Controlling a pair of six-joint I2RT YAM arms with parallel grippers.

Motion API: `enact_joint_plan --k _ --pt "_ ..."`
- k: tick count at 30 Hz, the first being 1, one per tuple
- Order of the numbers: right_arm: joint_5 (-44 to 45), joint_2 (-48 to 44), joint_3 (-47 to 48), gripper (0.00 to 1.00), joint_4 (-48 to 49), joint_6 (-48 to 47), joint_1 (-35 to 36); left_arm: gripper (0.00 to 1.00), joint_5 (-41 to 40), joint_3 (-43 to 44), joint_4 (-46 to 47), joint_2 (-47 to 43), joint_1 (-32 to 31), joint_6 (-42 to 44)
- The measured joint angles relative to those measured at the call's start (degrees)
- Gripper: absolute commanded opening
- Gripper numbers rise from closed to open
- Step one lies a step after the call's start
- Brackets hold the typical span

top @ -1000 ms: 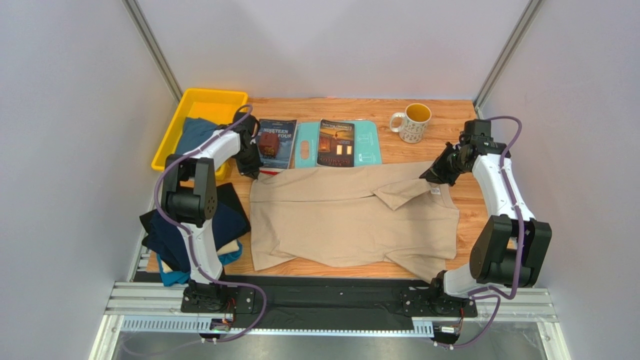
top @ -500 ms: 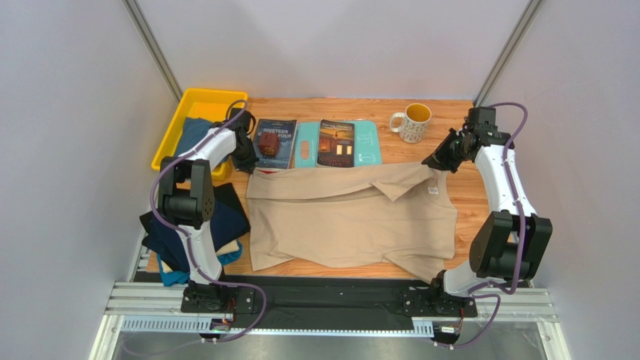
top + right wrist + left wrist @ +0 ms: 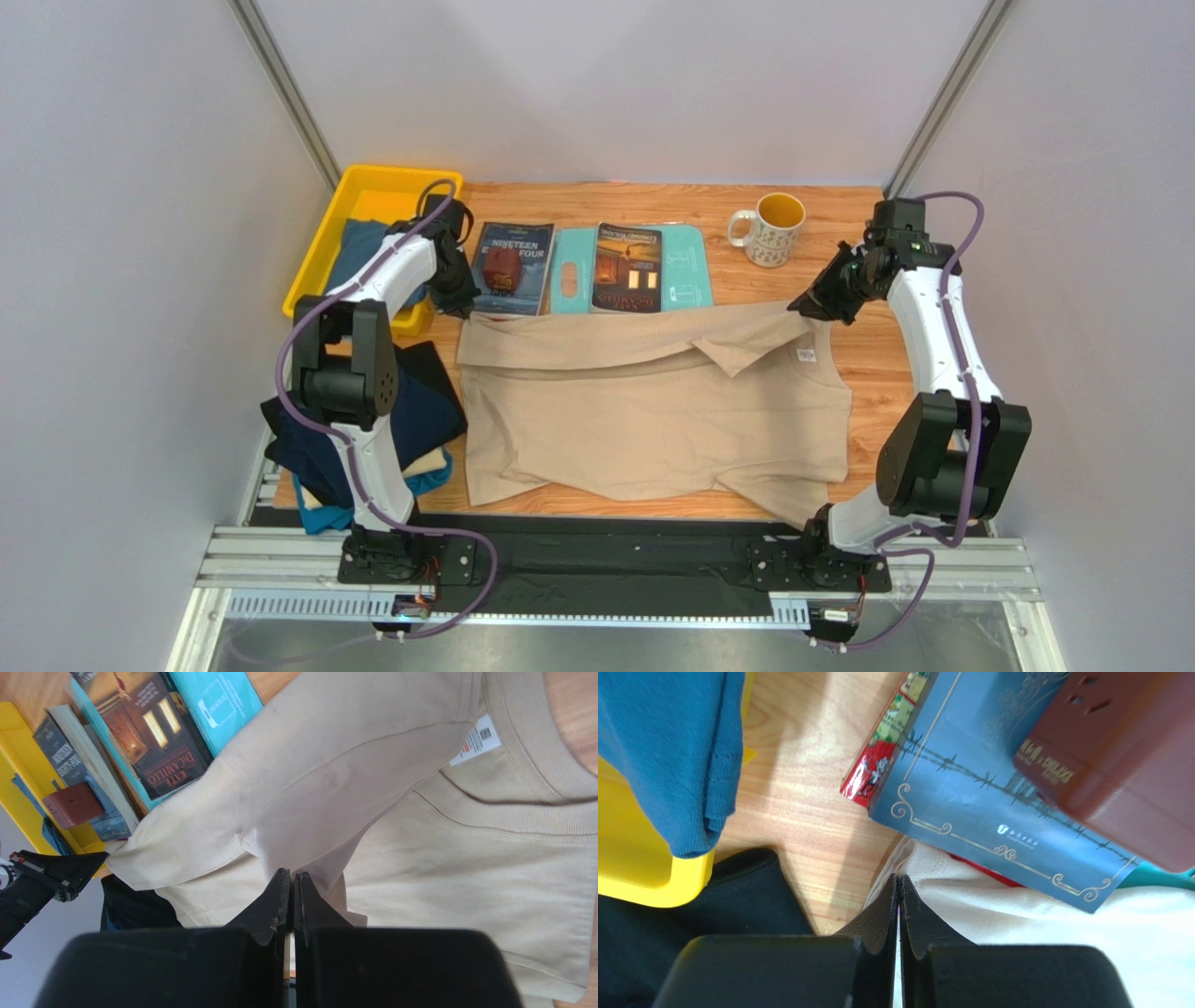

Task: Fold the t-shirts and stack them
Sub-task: Fold the tshirt

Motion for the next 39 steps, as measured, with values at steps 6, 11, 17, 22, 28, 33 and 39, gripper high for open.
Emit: enact_joint_plan --k 6,11,17,22,28,33,39 --pt "0.44 -0.26 -8.17 0.0 -3.56 -0.22 0.0 0.11 0.59 -0.02 -1.95 0.79 0.31 0.04" --pt "2.19 -0.26 -13.86 0.05 -7.19 -0.9 0.02 0.18 0.57 -0.02 -3.63 2.4 0.35 0.28" --pt "6.62 -0.26 -15.63 0.07 -8.17 -2.56 0.11 0.4 0.76 -0.02 -5.2 2.25 -0.09 0.5" --pt "8.04 1.22 -12.37 0.62 -7.15 -3.13 0.11 0.48 4.44 1.53 -4.85 -1.11 -4.09 2.08" --pt "12.2 6.91 -4.92 0.66 -5.31 -4.28 0.22 0.48 15.3 7.32 -2.54 -0.52 -14.58 2.12" --pt "14.25 7.32 -0.94 0.66 -5.07 -5.42 0.22 0.48 23.41 15.28 -1.79 6.91 -23.1 3.52" --pt "12.44 5.97 -4.17 0.67 -3.61 -5.46 1.16 0.48 29.49 20.13 -0.55 14.75 -28.57 3.04"
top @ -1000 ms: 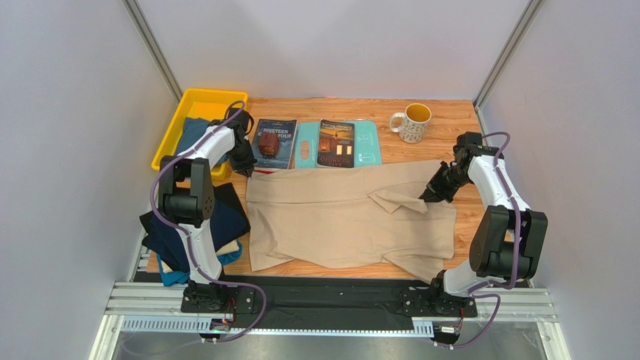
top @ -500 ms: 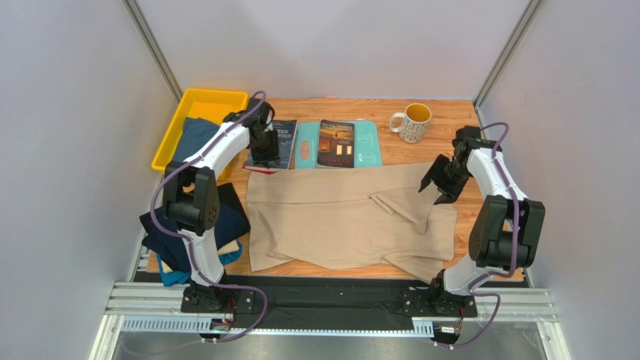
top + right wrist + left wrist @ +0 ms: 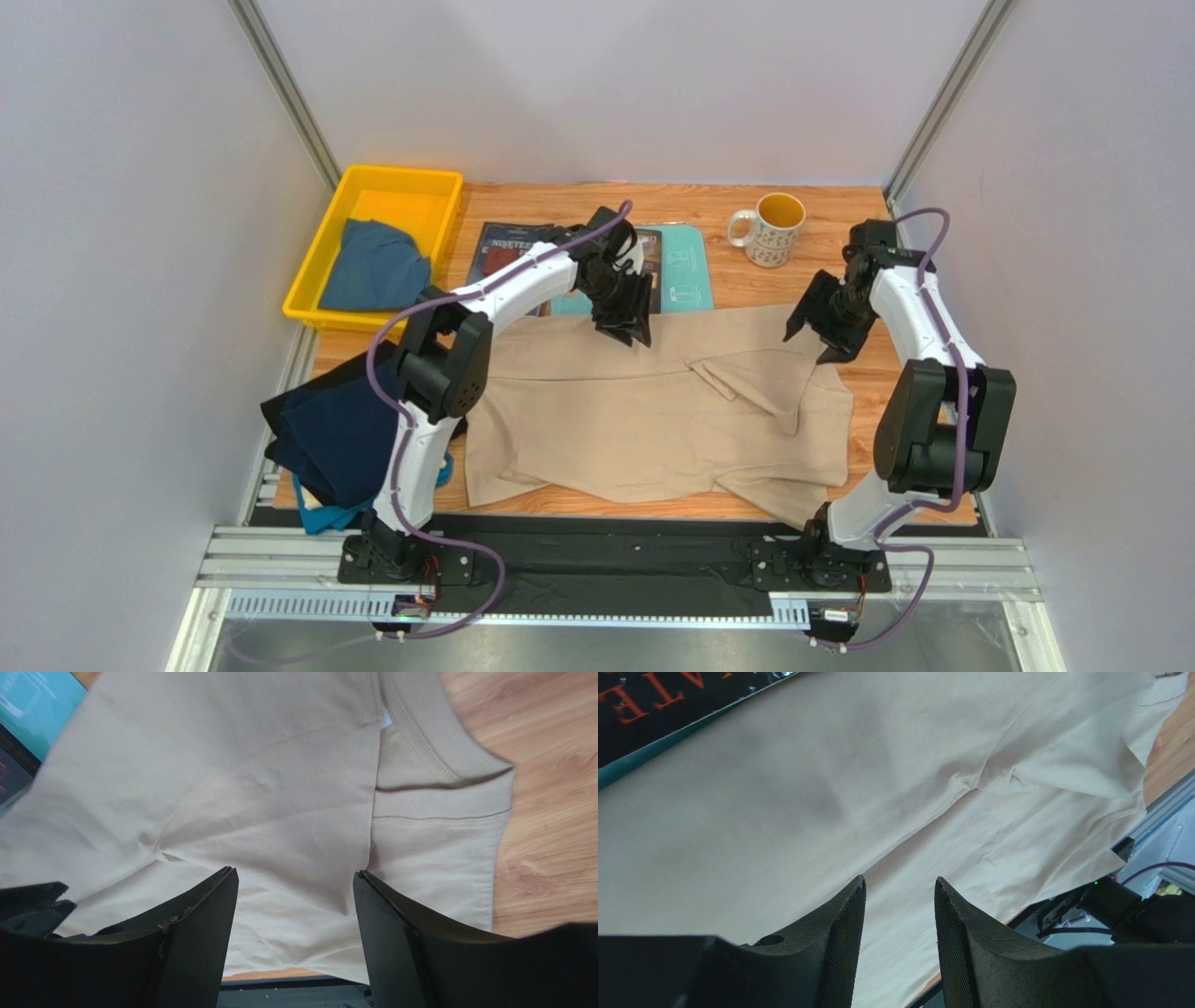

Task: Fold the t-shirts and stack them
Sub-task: Fold the tshirt

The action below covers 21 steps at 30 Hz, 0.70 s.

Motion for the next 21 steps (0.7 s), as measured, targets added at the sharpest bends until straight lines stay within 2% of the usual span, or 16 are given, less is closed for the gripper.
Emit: enact_joint_plan --k 8,16,21 --pt "-3.41 -0.37 -7.72 0.67 1.03 -0.94 1.31 0.49 4.11 1.42 3.41 4.17 -2.45 -4.33" --pt "-4.7 2.47 -8.13 0.68 5.46 -1.62 1.31 0.49 8.02 5.01 7.34 5.55 -10.08 -6.19" --pt "-5.09 6.32 -8.11 0.68 7.56 -1.62 1.6 0.49 8.83 5.16 8.85 7.45 -10.6 -7.19"
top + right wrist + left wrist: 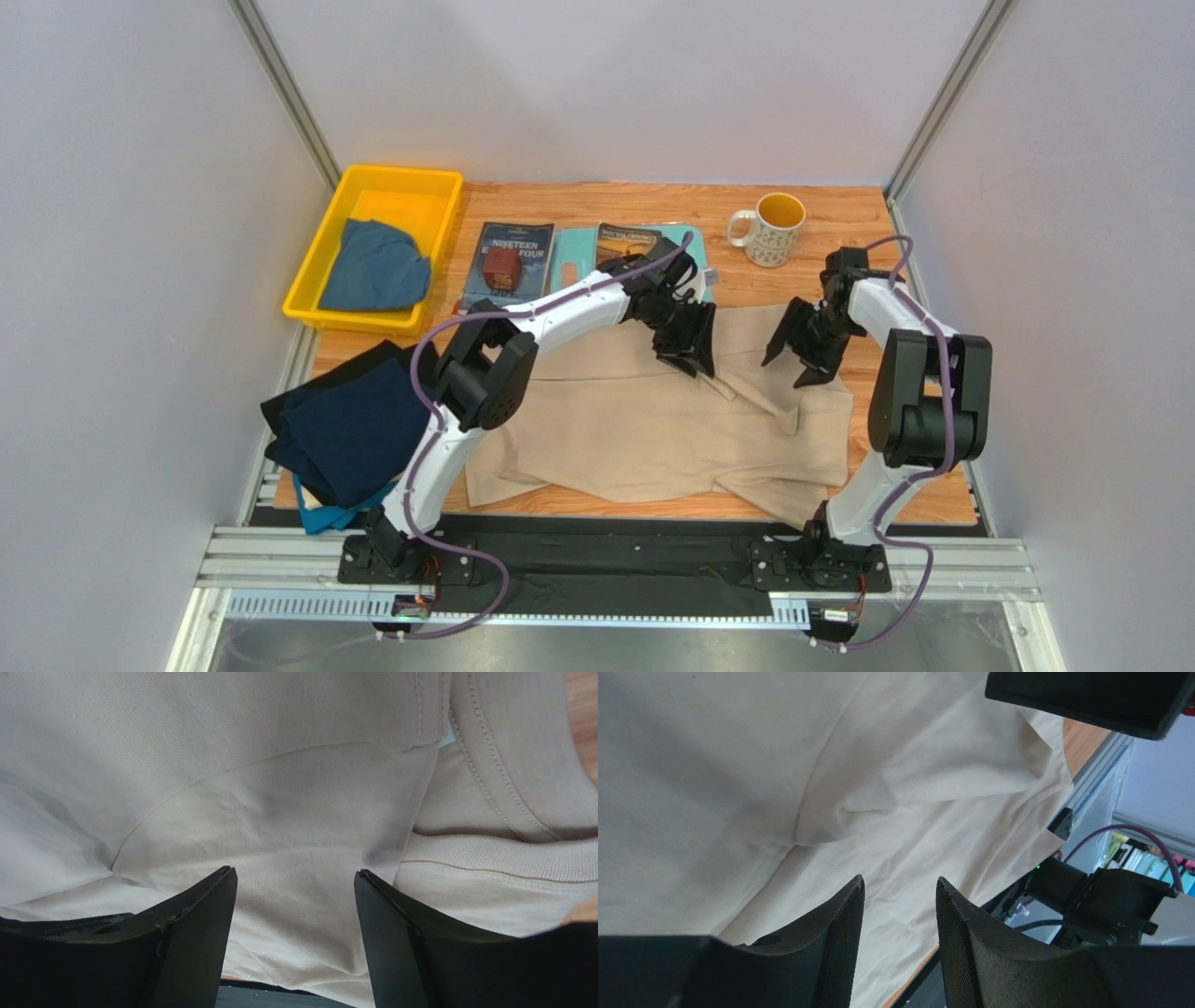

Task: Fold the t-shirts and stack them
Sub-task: Fold the tshirt

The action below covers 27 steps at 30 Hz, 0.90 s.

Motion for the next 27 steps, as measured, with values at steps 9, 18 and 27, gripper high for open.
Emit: enact_joint_plan --k 9,18,27 --pt "-1.01 1.68 0.04 0.68 1.68 0.02 0.63 0.49 -1.07 -1.95 1.86 1.46 0.26 -0.61" --pt "-0.98 2.23 0.02 0.67 3.1 0.04 0.96 0.49 -1.03 -2.54 4.85 2.32 -0.85 -2.14" --pt "-1.03 2.56 0.02 0.67 3.65 0.09 1.01 0.48 -0.37 -1.05 6.1 4.96 -2.08 -3.39"
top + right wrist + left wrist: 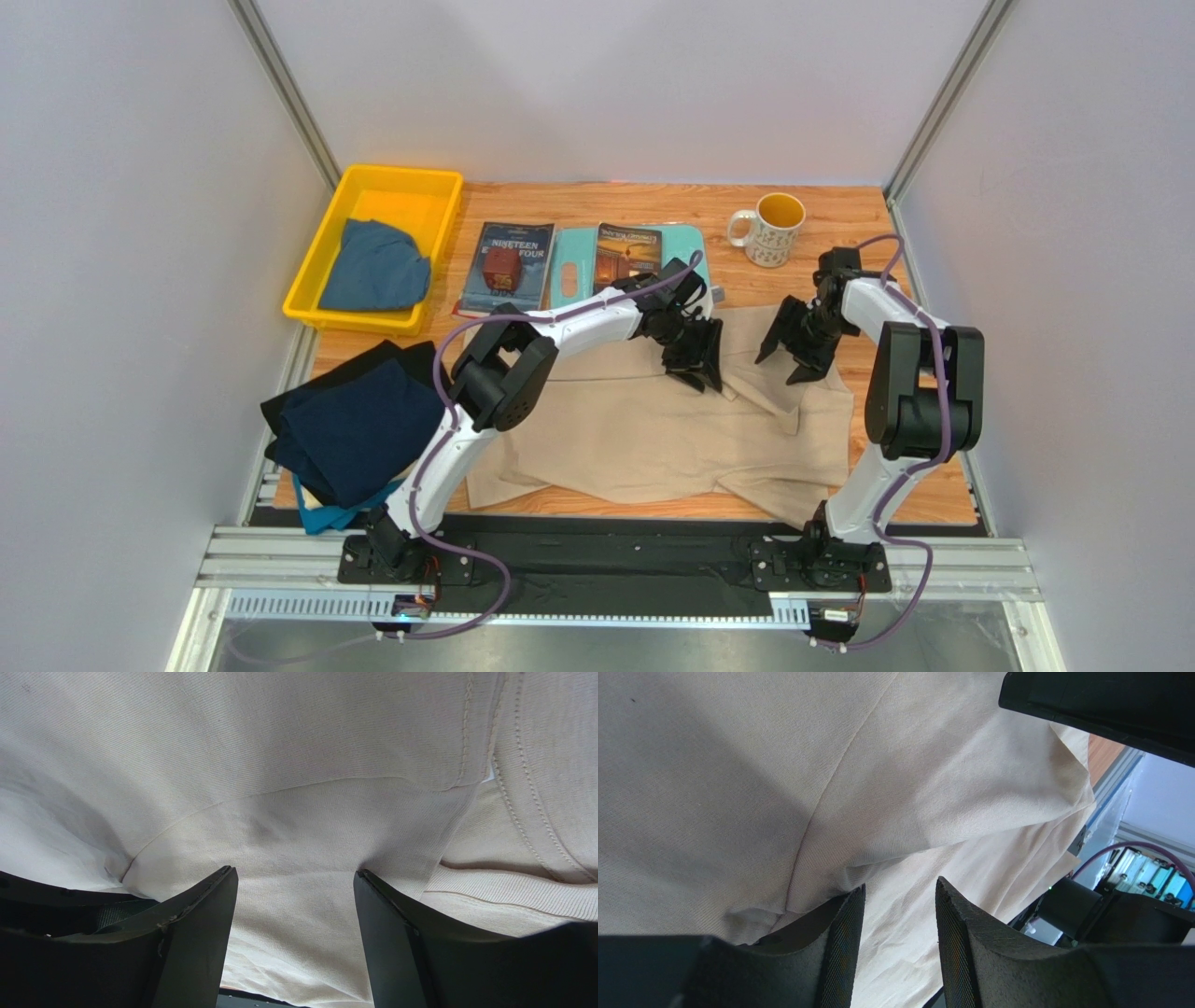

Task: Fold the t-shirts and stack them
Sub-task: Fold the tshirt

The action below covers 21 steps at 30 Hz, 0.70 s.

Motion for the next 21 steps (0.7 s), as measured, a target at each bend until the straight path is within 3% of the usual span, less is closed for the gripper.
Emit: enact_joint_plan --k 12,13,17,21 --pt "-0.35 0.52 -1.53 0.66 1.2 0.17 0.66 0.43 -0.35 0.0 2.47 0.5 -0.09 -1.05" --pt "-0.37 0.52 -1.53 0.66 1.2 0.17 0.66 0.4 -0.28 0.02 2.56 0.61 -0.09 -1.07" --pt "-0.33 0.52 -1.53 0.63 1.2 0.15 0.68 0.07 -0.52 0.07 2.84 1.16 -0.07 -1.42" --pt "-0.17 0.61 -1.53 0.63 1.18 0.15 0.68 0.03 -0.74 0.07 2.99 1.73 -0.07 -1.44"
